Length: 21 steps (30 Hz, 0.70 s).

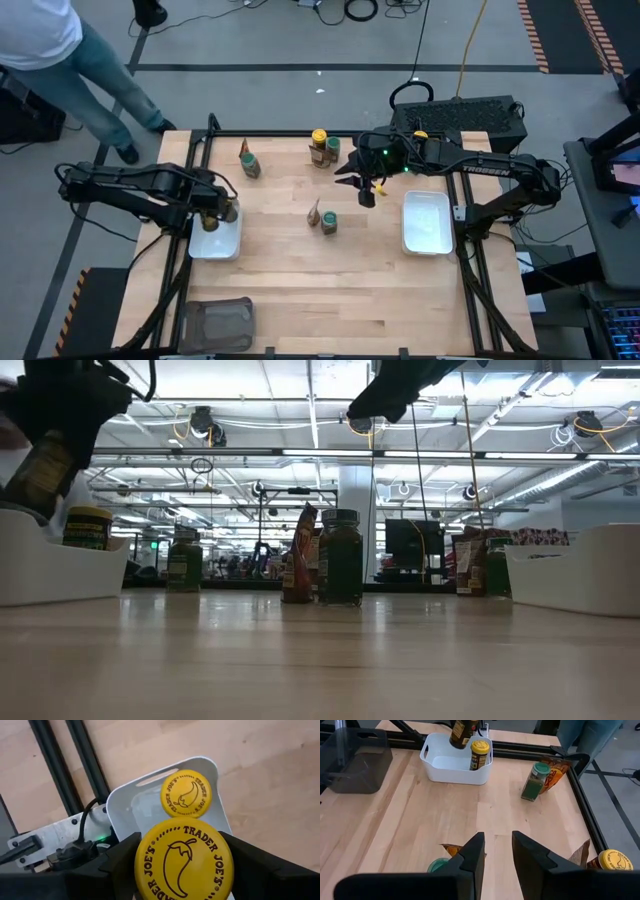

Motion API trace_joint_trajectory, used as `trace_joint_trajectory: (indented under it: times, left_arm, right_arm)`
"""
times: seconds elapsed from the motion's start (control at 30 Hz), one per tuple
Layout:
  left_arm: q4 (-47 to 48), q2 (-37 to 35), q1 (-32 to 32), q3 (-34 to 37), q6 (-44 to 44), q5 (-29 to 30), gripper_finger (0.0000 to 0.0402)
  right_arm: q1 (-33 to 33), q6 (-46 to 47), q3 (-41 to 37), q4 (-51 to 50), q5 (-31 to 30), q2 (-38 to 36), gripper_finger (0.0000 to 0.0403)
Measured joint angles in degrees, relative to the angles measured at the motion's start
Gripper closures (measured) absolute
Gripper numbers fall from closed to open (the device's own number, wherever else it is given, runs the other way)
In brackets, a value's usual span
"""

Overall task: Sort spices by type
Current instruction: Put the bottom left yellow seasoning bottle into the left white bin

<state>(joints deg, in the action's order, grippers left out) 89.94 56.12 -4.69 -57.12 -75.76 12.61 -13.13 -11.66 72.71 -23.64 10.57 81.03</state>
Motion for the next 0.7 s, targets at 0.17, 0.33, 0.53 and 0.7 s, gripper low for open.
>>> trace_joint_trajectory:
  times: [0.17, 0.33, 0.53, 0.7]
  left_arm:
    - [0.21, 0.02, 0.00, 5.31, -4.31, -0.64, 0.0155]
    - [-0.32, -0.15, 0.00, 7.84, -7.91, 2.22, 0.0155]
    - [-0.71, -0.15, 0.00, 8.97, -11.41, 6.49, 0.0155]
    - [-0.45, 0.19, 0.00, 10.16, -12.55, 7.57, 0.0155]
  right_arm:
    - [-0.01, -1.05, 0.00, -1.90, 0.01, 0.00, 0.0321]
    - [0.00, -2.01, 0.00, -3.58, 0.02, 0.00, 0.0321]
    - [0.00, -2.88, 0.00, -4.11, 0.02, 0.00, 0.0321]
    - [0.00, -3.19, 0.00, -4.13, 0.02, 0.00, 0.0321]
